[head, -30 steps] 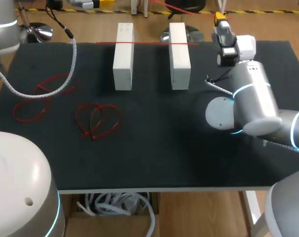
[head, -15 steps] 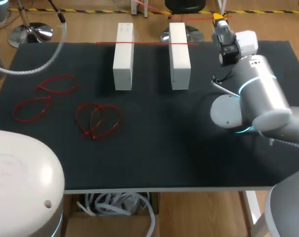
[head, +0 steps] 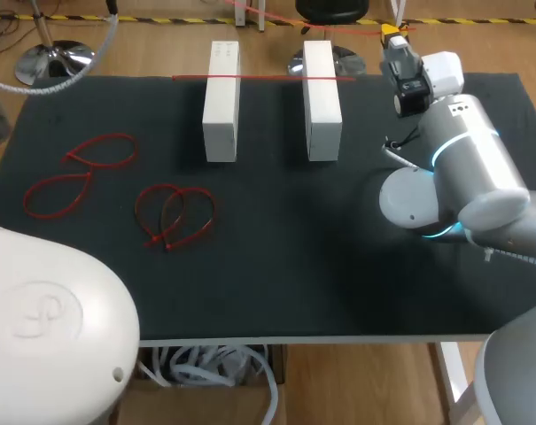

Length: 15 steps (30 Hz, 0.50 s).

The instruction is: Grab the tape and strap the tape.

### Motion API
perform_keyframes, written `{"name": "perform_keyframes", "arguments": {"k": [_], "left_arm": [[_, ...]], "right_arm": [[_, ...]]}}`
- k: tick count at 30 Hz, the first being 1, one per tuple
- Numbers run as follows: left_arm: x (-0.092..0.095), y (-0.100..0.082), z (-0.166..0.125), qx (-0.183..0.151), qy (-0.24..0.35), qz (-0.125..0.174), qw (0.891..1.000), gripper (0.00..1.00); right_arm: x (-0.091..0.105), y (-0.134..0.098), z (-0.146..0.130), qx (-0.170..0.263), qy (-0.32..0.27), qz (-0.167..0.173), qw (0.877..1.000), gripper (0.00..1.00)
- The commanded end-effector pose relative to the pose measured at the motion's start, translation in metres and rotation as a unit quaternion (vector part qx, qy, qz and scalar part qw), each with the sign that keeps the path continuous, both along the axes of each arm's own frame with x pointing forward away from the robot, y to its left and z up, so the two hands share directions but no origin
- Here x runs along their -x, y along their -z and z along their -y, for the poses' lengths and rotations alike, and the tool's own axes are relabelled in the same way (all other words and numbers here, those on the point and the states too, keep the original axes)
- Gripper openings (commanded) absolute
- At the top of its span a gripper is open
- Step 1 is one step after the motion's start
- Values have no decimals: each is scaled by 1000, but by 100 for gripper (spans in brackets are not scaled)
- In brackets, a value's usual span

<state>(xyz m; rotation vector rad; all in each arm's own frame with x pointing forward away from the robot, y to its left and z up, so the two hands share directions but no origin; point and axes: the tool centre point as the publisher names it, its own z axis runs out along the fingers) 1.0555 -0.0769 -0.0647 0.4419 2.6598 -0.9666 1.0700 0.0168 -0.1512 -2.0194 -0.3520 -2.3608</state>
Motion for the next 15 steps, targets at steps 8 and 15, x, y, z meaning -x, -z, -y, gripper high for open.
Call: {"name": "perform_keyframes", "arguments": {"k": [8,15], "left_arm": [[-6,-2,2,-45,-34,21,998,0],[-6,-2,2,-45,-34,21,998,0]], "right_arm": [[-1,-4,-2,16,-8,-1,1000,0],[-3,-3,-8,43,-26,12,999,0]]}}
